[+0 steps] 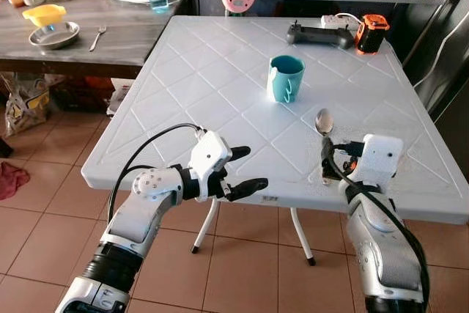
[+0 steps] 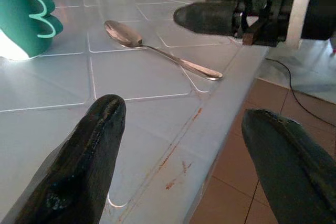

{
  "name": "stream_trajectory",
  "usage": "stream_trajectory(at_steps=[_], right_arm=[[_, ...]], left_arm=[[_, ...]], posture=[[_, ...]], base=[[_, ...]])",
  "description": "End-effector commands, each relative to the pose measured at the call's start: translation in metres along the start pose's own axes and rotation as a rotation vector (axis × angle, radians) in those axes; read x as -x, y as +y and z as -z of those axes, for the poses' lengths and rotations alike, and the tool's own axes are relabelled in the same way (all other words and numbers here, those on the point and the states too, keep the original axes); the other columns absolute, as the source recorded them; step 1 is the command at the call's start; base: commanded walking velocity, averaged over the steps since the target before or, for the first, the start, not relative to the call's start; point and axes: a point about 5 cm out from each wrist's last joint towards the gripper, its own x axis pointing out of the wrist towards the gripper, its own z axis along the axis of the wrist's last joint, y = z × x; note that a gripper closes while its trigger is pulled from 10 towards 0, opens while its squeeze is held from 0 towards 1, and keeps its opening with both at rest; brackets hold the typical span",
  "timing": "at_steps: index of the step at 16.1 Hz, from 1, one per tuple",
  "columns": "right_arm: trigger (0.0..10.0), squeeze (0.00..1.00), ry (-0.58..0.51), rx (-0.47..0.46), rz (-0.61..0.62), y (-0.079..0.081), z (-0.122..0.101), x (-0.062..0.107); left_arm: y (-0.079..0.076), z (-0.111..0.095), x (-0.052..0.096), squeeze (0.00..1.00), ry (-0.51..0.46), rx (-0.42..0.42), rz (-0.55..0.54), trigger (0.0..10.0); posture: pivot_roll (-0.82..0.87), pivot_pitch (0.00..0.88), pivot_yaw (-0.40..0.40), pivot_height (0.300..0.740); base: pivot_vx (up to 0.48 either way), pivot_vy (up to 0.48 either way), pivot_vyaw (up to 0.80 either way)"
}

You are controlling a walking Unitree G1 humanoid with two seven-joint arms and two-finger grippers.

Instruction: Setting the table

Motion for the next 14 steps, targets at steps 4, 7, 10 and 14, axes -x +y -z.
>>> stream_trajectory(at_steps=[4,7,10,14], right_arm=[[10.0,0.0,0.024,-0.037,0.011,-0.007,-0.001,-0.016],[10.0,0.0,0.05,-0.045,-0.004,-0.004,0.0,-0.028],[10.0,0.0,0.081,-0.055,-0.04,0.005,0.0,-0.04],[10.0,0.0,0.138,-0.039,-0.04,0.016,0.004,-0.052]], left_arm=[[-0.002,-0.001,0.0,0.0,0.006,-0.019,0.01,10.0],[-0.003,-0.001,0.001,0.0,0.01,-0.018,0.014,10.0],[-0.004,0.0,0.002,0.0,0.016,-0.015,0.014,10.0],[-0.006,0.0,0.004,0.0,0.018,-0.014,0.025,10.0]], posture=[[0.07,0.108,0.034,0.74],[0.08,0.115,0.034,0.74],[0.09,0.121,0.034,0.74],[0.09,0.127,0.032,0.74]], base=[[0.0,0.0,0.0],[0.0,0.0,0.0],[0.0,0.0,0.0],[0.0,0.0,0.0]])
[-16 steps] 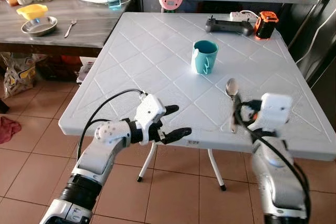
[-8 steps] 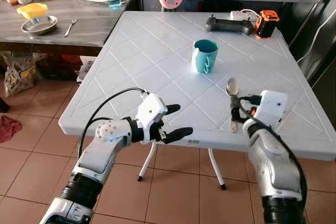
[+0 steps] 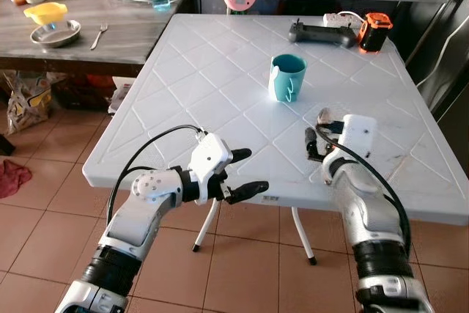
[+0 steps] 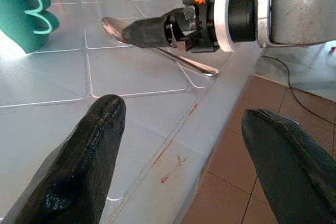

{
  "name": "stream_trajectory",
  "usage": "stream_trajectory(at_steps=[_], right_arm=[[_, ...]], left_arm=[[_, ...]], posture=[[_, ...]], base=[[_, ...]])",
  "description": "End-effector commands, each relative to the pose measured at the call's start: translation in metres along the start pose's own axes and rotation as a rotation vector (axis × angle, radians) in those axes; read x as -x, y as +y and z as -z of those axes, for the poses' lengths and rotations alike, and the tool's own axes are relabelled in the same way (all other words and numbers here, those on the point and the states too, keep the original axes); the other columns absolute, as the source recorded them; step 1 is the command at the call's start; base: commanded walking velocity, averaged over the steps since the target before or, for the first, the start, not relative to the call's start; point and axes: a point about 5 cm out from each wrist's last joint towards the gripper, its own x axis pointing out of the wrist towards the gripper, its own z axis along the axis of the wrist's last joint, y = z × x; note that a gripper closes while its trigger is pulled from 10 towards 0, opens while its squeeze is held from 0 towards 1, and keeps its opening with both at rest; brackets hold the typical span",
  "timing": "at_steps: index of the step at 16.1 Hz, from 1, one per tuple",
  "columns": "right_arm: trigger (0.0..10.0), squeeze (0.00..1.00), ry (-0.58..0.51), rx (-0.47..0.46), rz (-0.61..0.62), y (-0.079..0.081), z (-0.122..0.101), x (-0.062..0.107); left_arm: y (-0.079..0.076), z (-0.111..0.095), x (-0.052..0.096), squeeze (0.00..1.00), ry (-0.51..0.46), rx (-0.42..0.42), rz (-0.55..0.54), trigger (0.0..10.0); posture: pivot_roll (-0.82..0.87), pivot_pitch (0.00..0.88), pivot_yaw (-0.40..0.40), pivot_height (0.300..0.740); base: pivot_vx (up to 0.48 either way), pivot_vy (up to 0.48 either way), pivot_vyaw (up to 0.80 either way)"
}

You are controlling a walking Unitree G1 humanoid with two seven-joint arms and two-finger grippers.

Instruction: Setting the table

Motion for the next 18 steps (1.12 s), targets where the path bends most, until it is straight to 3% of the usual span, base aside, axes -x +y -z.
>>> stream_trajectory(at_steps=[1,8,11,13,14,15,16,17,18], right_arm=[[10.0,0.0,0.022,-0.003,0.006,0.002,0.003,-0.002],[10.0,0.0,0.099,-0.09,0.048,0.001,0.021,-0.008],[10.0,0.0,0.105,-0.133,0.078,-0.003,0.016,-0.015],[10.0,0.0,0.087,-0.113,0.089,-0.005,0.009,-0.019],[5.5,0.0,0.087,-0.104,0.092,-0.005,0.008,-0.02],[2.9,0.0,0.103,-0.09,0.105,-0.006,0.009,-0.021],[2.4,0.0,0.108,-0.087,0.108,-0.007,0.009,-0.021],[0.9,0.0,0.129,-0.074,0.112,-0.007,0.013,-0.022],[0.7,0.0,0.137,-0.067,0.117,-0.007,0.014,-0.022]], left_arm=[[-0.002,0.0,0.001,0.0,0.011,-0.01,0.013,10.0],[-0.004,-0.001,-0.001,0.0,0.011,-0.006,0.022,10.0],[-0.006,-0.001,-0.002,0.0,0.012,-0.005,0.026,10.0],[-0.007,0.0,-0.001,0.0,0.011,-0.003,0.028,10.0],[-0.007,-0.001,-0.001,0.0,0.01,-0.004,0.029,10.0],[-0.007,-0.001,-0.001,0.0,0.009,-0.004,0.028,10.0],[-0.007,-0.001,-0.001,0.0,0.008,-0.003,0.028,10.0],[-0.007,-0.001,-0.002,0.0,0.008,-0.004,0.027,10.0],[-0.008,-0.001,-0.002,0.0,0.007,-0.004,0.027,10.0]], posture=[[0.09,0.127,0.031,0.74],[0.09,0.132,0.033,0.74],[0.09,0.132,0.033,0.74],[0.1,0.134,0.031,0.74],[0.1,0.134,0.031,0.74],[0.1,0.131,0.028,0.74],[0.1,0.131,0.028,0.74],[0.1,0.129,0.027,0.74],[0.1,0.129,0.027,0.74]], base=[[0.0,0.0,0.0],[0.0,0.0,0.0],[0.0,0.0,0.0],[0.0,0.0,0.0],[0.0,0.0,0.0],[0.0,0.0,0.0],[0.0,0.0,0.0],[0.0,0.0,0.0],[0.0,0.0,0.0]])
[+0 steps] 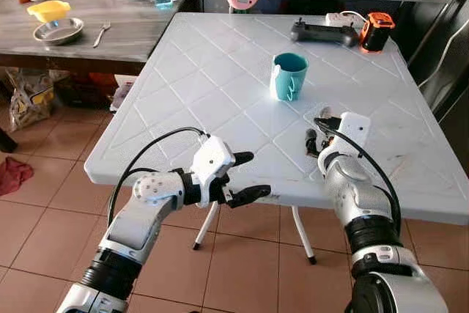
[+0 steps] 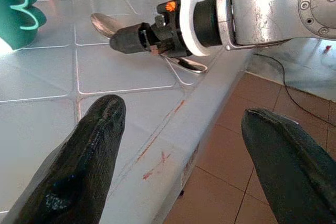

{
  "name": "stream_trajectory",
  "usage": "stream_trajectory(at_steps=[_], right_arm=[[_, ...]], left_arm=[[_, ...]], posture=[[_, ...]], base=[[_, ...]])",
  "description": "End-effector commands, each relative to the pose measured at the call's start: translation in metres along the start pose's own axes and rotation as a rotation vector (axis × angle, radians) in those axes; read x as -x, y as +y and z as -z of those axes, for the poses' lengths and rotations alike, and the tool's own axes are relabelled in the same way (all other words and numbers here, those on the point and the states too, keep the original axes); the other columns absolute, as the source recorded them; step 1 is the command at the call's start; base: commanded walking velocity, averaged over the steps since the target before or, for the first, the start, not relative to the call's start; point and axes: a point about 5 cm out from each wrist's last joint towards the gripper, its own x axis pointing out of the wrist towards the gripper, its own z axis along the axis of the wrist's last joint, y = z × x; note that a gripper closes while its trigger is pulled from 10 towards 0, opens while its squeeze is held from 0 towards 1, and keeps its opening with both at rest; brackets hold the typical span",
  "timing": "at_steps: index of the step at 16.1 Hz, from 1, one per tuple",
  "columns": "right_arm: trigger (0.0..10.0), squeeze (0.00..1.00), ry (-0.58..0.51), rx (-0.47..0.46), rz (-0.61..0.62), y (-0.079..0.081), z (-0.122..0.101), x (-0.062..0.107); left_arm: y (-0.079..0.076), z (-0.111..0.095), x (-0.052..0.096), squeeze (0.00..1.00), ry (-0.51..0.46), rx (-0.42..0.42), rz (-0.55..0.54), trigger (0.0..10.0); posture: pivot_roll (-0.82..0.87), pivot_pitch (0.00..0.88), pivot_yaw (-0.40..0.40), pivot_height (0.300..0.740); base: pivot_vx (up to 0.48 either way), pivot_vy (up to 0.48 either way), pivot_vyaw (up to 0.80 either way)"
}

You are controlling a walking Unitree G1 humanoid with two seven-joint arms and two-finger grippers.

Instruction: Setting the table

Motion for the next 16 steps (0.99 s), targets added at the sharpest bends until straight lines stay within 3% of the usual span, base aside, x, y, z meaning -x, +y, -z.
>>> stream_trajectory(at_steps=[1,7,16], right_arm=[[0.0,0.0,0.072,0.011,0.022,-0.005,0.013,-0.001],[0.0,0.0,0.142,0.029,0.027,-0.006,0.036,0.005],[0.0,0.0,0.181,0.028,0.03,-0.01,0.045,0.008]], left_arm=[[-0.002,-0.002,0.0,0.0,0.001,-0.012,0.009,10.0],[-0.003,-0.002,-0.002,0.0,0.003,-0.024,0.024,10.0],[-0.003,-0.001,-0.004,0.0,0.003,-0.027,0.02,10.0]], posture=[[0.1,0.129,0.027,0.74],[0.09,0.122,0.025,0.74],[0.09,0.119,0.023,0.74]], base=[[0.0,0.0,0.0],[0.0,0.0,0.0],[0.0,0.0,0.0]])
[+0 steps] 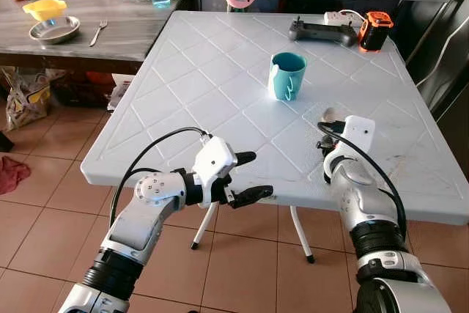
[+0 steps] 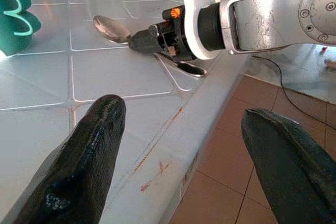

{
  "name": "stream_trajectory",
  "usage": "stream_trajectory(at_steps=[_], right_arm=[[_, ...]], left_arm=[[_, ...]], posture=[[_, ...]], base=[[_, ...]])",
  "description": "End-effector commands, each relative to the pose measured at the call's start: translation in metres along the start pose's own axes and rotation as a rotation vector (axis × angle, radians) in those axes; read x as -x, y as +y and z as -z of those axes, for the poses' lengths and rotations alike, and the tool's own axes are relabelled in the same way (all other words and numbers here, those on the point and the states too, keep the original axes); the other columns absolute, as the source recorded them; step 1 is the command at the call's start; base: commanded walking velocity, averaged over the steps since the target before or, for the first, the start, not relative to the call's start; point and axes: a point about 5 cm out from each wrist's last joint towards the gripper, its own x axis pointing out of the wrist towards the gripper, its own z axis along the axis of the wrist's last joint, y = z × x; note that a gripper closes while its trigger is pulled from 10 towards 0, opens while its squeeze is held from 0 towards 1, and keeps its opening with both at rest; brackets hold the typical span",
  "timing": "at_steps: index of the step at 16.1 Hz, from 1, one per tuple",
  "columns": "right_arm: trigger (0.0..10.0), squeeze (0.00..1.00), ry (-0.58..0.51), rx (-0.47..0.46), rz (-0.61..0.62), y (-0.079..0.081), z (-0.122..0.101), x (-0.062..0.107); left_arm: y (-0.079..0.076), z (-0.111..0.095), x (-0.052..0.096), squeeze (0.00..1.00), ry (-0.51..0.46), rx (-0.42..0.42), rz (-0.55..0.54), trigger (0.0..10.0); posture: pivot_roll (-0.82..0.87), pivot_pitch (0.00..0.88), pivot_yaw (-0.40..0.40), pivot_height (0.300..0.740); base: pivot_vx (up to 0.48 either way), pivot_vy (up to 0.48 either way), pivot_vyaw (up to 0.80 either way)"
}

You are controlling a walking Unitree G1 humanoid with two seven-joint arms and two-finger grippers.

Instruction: Setting the table

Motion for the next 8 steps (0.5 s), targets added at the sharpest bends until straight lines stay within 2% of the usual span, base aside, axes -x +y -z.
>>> stream_trajectory(at_steps=[1,8], right_arm=[[0.0,0.0,0.177,-0.001,0.007,-0.0035,0.0396,0.0043],[0.0,0.0,0.2,-0.013,0.013,-0.01,0.046,0.0072]], left_arm=[[-0.0018,0.0003,-0.002,0.0,0.014,-0.017,0.012,10.0],[-0.003,0.0012,-0.0032,0.0,0.015,-0.012,0.014,10.0]], posture=[[0.09,0.118,0.021,0.74],[0.08,0.119,0.02,0.74]], base=[[0.0,0.0,0.0],[0.0,0.0,0.0]])
